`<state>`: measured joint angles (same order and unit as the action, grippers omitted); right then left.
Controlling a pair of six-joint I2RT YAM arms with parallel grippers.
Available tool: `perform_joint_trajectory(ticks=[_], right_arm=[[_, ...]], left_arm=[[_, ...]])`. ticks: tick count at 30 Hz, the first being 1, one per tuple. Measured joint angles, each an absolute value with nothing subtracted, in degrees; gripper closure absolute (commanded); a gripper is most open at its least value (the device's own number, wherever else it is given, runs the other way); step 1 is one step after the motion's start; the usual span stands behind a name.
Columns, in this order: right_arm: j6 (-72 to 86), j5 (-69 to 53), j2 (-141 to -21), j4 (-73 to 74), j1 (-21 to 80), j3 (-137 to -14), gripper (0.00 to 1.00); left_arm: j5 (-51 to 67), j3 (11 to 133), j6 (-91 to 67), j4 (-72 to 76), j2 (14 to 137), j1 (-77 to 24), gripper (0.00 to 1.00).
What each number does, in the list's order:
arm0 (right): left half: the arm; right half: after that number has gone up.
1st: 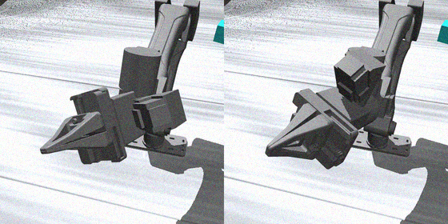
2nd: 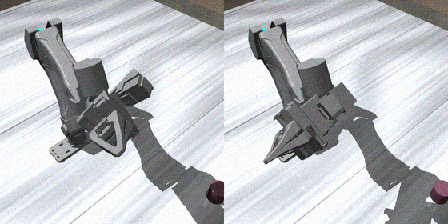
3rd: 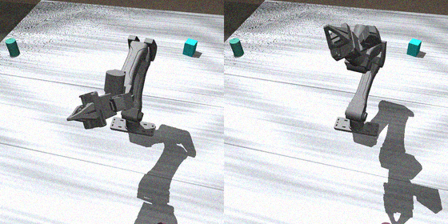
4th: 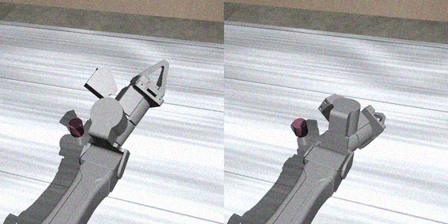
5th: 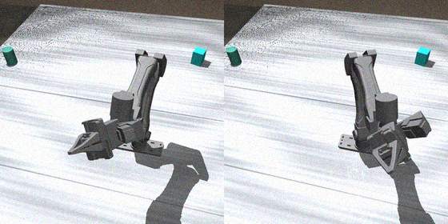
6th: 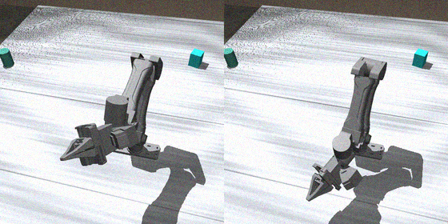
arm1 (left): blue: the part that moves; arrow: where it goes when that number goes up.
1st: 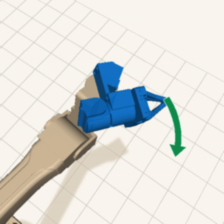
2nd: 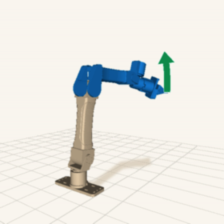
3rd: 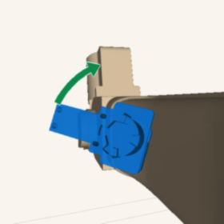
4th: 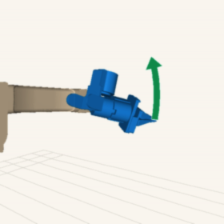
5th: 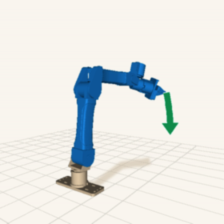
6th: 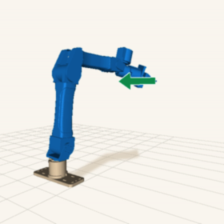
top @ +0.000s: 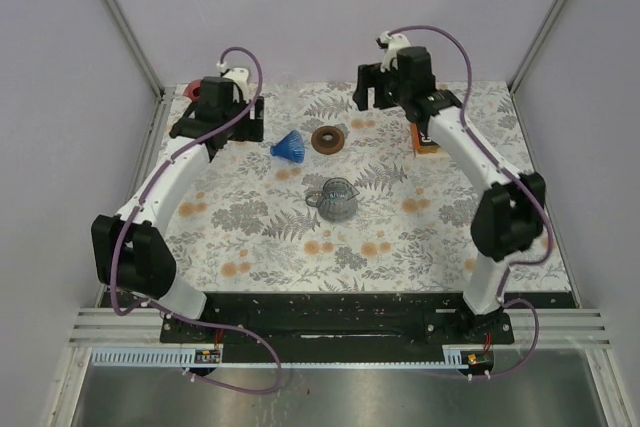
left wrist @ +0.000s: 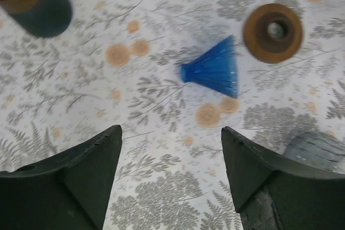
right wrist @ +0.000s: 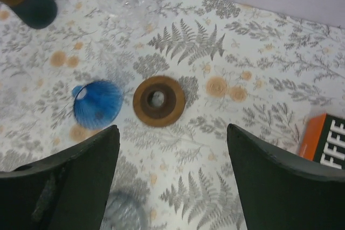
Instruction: Place the coffee filter in the dripper
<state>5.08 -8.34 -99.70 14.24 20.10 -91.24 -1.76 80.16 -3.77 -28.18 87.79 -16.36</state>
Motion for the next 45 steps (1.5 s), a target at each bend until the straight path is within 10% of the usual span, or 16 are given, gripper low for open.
perform_joint_trajectory(ticks=[13,33,39,45], right_arm=[[1.04,-0.97,-149.12,44.07,27.4,-146.74,0.35],[-0.58,0.62,-154.85,43.97,29.08,-148.22,0.52],[-1.5,3.09,-156.44,43.97,29.87,-150.32,1.0],[-1.78,5.1,-156.73,44.71,30.35,-151.46,1.0]], left_arm=[[0.95,71.11,-5.67,-27.7,82.48,-4.4,0.22],[4.8,71.11,-7.03,-27.53,85.56,-4.45,0.23],[5.06,71.11,-7.09,-27.53,85.56,-4.45,0.23],[5.65,71.11,-7.07,-27.59,85.56,-4.43,0.24]])
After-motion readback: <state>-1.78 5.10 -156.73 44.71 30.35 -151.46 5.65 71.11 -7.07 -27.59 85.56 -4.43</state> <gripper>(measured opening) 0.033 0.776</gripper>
